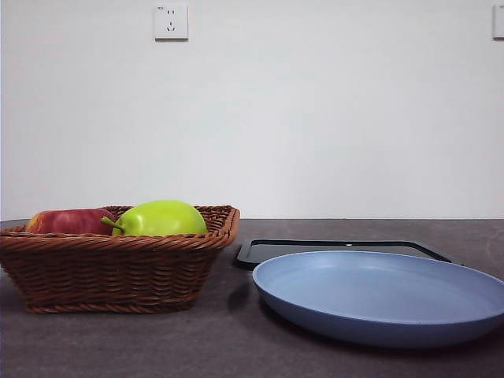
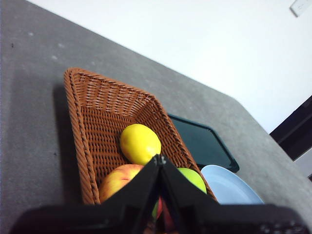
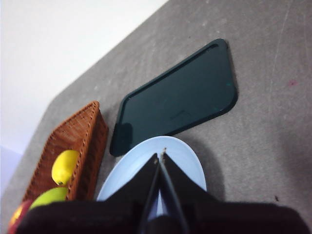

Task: Take the lemon from the basket,put the lemon in the plate,hand out the plate

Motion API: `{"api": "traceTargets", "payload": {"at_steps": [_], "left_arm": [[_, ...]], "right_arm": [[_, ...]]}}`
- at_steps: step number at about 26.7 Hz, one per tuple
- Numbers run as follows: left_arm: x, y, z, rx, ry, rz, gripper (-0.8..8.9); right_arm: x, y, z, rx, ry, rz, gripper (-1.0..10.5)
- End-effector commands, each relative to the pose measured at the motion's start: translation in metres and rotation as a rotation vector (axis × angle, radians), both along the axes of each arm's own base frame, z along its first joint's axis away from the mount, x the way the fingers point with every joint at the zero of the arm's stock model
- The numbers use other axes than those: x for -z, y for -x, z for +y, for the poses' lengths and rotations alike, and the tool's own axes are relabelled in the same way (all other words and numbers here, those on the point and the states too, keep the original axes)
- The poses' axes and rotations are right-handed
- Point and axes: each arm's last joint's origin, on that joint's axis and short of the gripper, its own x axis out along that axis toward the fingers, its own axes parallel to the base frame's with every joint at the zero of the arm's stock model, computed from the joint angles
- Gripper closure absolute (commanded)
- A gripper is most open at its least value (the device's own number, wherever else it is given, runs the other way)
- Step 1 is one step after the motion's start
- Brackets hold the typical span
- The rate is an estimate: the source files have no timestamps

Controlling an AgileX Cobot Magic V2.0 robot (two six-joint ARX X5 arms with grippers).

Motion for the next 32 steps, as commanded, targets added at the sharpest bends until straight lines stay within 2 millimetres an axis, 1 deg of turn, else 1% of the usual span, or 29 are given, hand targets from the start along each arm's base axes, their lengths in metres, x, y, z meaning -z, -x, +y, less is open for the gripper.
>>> {"api": "traceTargets", "payload": {"at_steps": [1, 8, 10, 13, 17, 21, 23, 26, 27, 28, 29, 30, 31, 32], "left_arm": [[-0.012, -0.004, 0.0, 0.003, -0.049, -0.025, 8.06], [-0.031, -0.021, 0.0, 0.025, -0.075, 0.033, 8.06], [-0.035, -0.028, -0.001, 0.04, -0.074, 0.064, 8.06], [-0.043, -0.041, -0.004, 0.112, -0.068, 0.106, 8.06], [-0.052, -0.059, -0.011, 0.196, -0.117, 0.175, 8.06], [-0.059, -0.074, -0.021, 0.235, -0.212, 0.254, 8.06], [-0.063, -0.081, -0.028, 0.242, -0.272, 0.287, 8.06], [-0.066, -0.087, -0.039, 0.292, -0.293, 0.293, 8.03], [-0.066, -0.089, -0.043, 0.307, -0.295, 0.283, 7.84], [-0.066, -0.088, -0.045, 0.317, -0.296, 0.276, 7.3], [-0.067, -0.088, -0.047, 0.327, -0.298, 0.264, 6.3], [-0.068, -0.088, -0.049, 0.335, -0.297, 0.255, 5.62], [-0.068, -0.088, -0.051, 0.342, -0.296, 0.249, 5.17], [-0.068, -0.087, -0.052, 0.346, -0.292, 0.249, 4.98]], "right_arm": [[-0.016, -0.004, 0.0, -0.036, 0.097, -0.005, 9.4], [-0.041, -0.022, 0.001, -0.11, 0.236, 0.129, 9.4], [-0.045, -0.028, 0.001, -0.139, 0.274, 0.172, 9.4], [-0.047, -0.038, 0.002, -0.219, 0.313, 0.241, 9.4], [-0.041, -0.053, 0.005, -0.317, 0.292, 0.338, 9.4], [-0.028, -0.065, 0.007, -0.354, 0.272, 0.43, 9.0], [-0.02, -0.071, 0.009, -0.377, 0.272, 0.481, 8.5], [-0.008, -0.081, 0.012, -0.398, 0.268, 0.554, 7.7], [-0.004, -0.084, 0.013, -0.406, 0.268, 0.57, 7.4], [0.0, -0.088, 0.014, -0.413, 0.268, 0.58, 7.2], [0.004, -0.092, 0.016, -0.414, 0.264, 0.595, 7.0], [0.007, -0.095, 0.017, -0.413, 0.259, 0.604, 7.0], [0.011, -0.1, 0.018, -0.413, 0.256, 0.608, 7.0], [0.014, -0.104, 0.02, -0.409, 0.251, 0.61, 7.0]]}}
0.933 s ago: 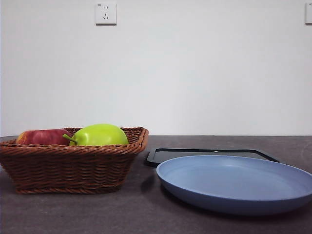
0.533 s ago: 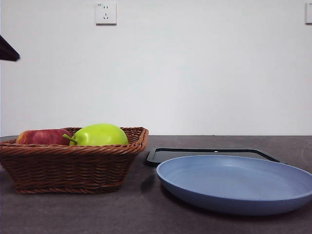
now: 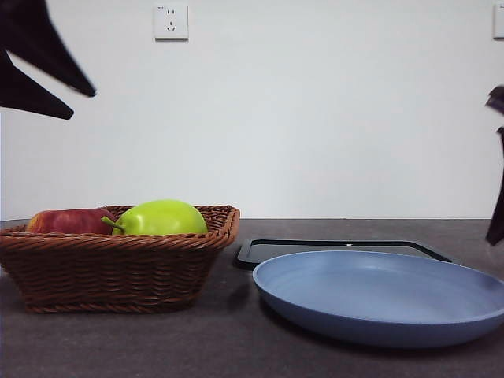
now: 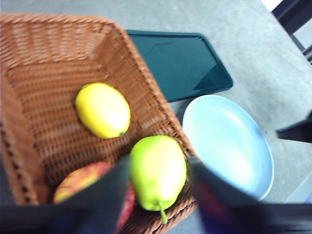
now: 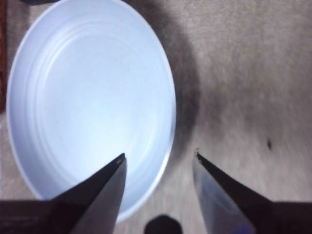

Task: Take the lemon from the basket,put the lemon in the plate,hand out the plate

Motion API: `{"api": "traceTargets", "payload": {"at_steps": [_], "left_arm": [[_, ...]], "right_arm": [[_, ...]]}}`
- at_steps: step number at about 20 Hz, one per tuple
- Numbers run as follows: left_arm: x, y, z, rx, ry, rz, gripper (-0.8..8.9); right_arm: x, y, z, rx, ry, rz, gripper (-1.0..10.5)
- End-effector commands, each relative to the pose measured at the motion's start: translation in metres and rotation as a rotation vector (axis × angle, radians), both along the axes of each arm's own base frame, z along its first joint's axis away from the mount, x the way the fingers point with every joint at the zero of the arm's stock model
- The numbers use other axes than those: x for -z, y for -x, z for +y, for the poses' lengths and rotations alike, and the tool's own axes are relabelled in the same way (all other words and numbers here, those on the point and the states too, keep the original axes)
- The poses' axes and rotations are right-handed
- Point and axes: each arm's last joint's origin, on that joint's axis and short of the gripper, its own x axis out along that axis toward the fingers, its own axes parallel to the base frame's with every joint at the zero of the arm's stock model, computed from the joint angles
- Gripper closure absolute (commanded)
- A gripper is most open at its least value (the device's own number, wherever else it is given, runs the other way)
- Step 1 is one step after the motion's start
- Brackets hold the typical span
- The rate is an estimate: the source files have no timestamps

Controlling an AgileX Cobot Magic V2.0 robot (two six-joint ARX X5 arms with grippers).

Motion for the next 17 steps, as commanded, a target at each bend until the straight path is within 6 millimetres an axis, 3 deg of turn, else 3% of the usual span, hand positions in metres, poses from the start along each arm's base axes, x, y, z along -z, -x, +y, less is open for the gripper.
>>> {"api": "traceTargets", "payload": {"at_steps": [1, 6, 10, 13, 17], "left_arm": [[-0.004, -0.001, -0.004, 0.018, -0.001, -0.022, 4.92], [-0.004, -0.001, -0.004, 0.021, -0.002, -0.022, 4.89], [-0.004, -0.001, -0.004, 0.019, -0.002, -0.027, 4.89], [-0.006, -0.002, -0.005, 0.02, 0.004, -0.051, 4.89], [-0.007, -0.003, -0.005, 0.003, 0.03, -0.043, 4.89]], "right_arm": [[0.005, -0.013, 0.003, 0.017, -0.01, -0.011, 7.0], [0.023, -0.031, 0.006, 0.053, -0.034, 0.014, 7.0], [0.035, -0.035, 0.007, 0.063, -0.037, 0.072, 8.3], [0.036, -0.035, 0.007, 0.064, -0.036, 0.076, 9.3], [0.034, -0.034, 0.006, 0.077, -0.042, 0.08, 9.4]]}}
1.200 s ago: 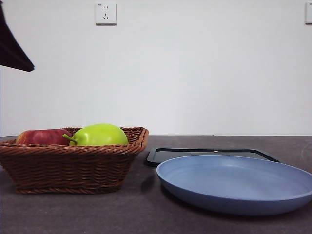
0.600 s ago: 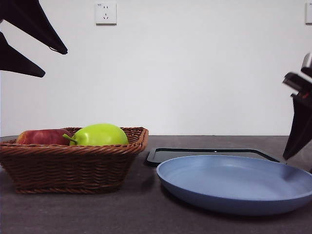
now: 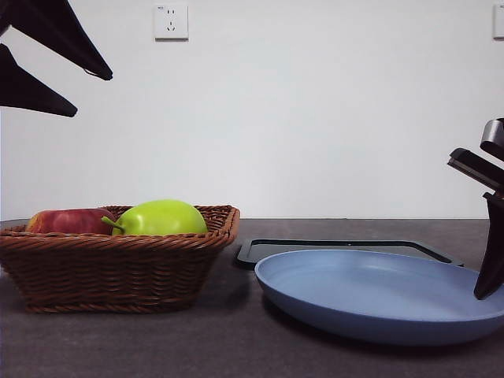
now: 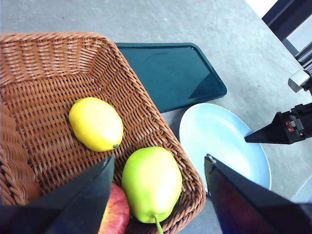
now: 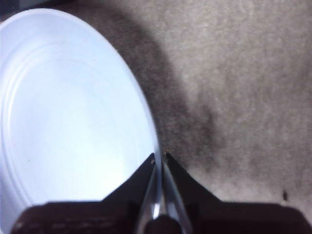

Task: Take the lemon from the basket,put the lemon in the plate,hand out the plate

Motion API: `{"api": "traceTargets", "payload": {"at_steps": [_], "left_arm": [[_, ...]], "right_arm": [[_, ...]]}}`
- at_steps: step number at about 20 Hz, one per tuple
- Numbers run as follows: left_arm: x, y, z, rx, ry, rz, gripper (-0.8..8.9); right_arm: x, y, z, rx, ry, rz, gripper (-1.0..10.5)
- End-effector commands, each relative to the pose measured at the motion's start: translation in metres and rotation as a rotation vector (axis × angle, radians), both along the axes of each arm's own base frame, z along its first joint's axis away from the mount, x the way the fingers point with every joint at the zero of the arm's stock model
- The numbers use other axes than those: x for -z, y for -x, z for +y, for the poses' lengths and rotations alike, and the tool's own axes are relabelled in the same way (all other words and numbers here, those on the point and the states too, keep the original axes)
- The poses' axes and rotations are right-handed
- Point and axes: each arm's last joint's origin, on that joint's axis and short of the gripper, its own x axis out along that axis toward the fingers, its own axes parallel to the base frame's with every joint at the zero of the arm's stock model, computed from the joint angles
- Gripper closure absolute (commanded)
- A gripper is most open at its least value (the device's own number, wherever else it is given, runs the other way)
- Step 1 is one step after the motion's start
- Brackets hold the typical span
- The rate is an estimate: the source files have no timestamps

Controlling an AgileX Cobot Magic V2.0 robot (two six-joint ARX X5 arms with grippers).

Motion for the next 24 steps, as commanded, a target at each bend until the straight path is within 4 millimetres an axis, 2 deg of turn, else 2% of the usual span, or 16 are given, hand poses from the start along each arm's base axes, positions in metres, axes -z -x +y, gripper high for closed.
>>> {"api": "traceTargets", "payload": {"at_steps": [1, 4, 7, 10, 14, 19, 24], "left_arm": [[-0.004, -0.002, -0.002, -0.011, 0.027, 0.008, 4.89], [-0.004, -0.004, -0.003, 0.002, 0.04, 0.006, 4.33], [-0.007, -0.013, -0.005, 0.002, 0.041, 0.017, 4.35], [-0.016, -0.032, -0.014, -0.036, -0.023, 0.051, 4.35], [-0.02, -0.07, -0.034, -0.07, -0.177, 0.149, 4.35], [0.002, -0.112, -0.065, -0.06, -0.288, 0.265, 4.36], [0.036, -0.134, -0.09, -0.061, -0.388, 0.331, 4.35]], "right_arm": [[-0.005, -0.002, 0.0, 0.01, -0.007, -0.007, 9.4], [-0.017, 0.007, 0.0, 0.009, -0.008, -0.017, 9.4], [-0.03, 0.02, -0.002, 0.008, -0.008, -0.02, 9.4], [-0.044, 0.033, -0.003, 0.003, -0.007, -0.047, 9.4], [-0.061, 0.046, -0.004, 0.003, -0.015, -0.131, 9.4], [-0.073, 0.059, -0.006, 0.003, -0.019, -0.179, 9.4], [-0.075, 0.064, -0.006, 0.004, -0.018, -0.181, 9.4]]}}
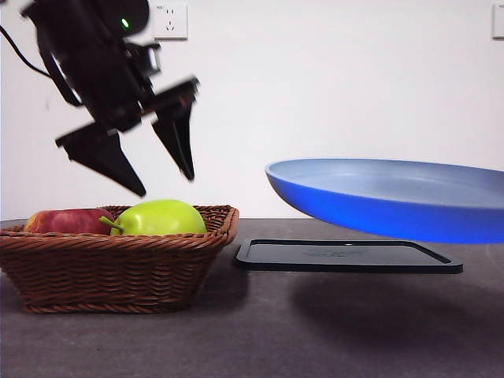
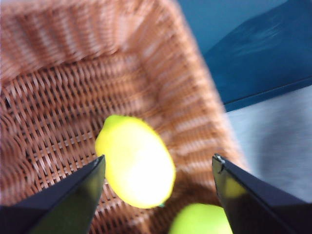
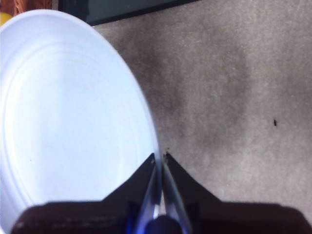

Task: Take the lemon from the basket,put the lemon in the plate,hand out the plate

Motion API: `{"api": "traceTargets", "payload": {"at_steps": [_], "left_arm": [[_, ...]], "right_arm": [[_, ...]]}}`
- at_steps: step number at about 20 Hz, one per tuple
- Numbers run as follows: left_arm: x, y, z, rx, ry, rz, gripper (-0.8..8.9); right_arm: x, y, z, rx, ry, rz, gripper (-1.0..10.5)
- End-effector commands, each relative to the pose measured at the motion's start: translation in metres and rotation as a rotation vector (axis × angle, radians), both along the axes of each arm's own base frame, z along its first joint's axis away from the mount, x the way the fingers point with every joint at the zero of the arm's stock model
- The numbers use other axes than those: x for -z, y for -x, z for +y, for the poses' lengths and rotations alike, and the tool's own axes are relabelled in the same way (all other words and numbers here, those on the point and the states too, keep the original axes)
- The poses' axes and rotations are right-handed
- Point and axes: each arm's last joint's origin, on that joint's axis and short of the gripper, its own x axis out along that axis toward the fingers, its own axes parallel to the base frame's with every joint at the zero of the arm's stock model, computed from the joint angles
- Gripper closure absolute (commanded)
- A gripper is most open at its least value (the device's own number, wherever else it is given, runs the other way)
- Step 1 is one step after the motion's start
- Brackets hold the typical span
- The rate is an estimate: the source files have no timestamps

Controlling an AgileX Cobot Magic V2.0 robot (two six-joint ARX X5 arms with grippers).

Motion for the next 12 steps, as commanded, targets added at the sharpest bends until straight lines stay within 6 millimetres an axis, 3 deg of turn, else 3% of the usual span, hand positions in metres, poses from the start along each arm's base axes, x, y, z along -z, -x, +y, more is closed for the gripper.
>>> {"api": "traceTargets", "payload": {"at_steps": [1, 4, 9, 12], "left_arm": [[0.016, -0.008, -0.011, 0.012, -0.051, 0.023, 4.36], [0.036, -0.015, -0.016, 0.016, -0.068, 0.057, 4.36], [0.045, -0.018, -0.019, 0.034, -0.078, 0.068, 4.42], [0.045, -0.019, -0.019, 0.078, -0.095, 0.048, 6.21]], "right_arm": [[-0.004, -0.002, 0.0, -0.004, -0.003, -0.015, 9.4], [-0.004, -0.002, 0.0, -0.004, -0.003, -0.015, 9.4], [-0.004, -0.002, 0.0, -0.004, -0.003, -0.015, 9.4], [-0.004, -0.002, 0.0, -0.004, -0.002, -0.016, 9.4]]}}
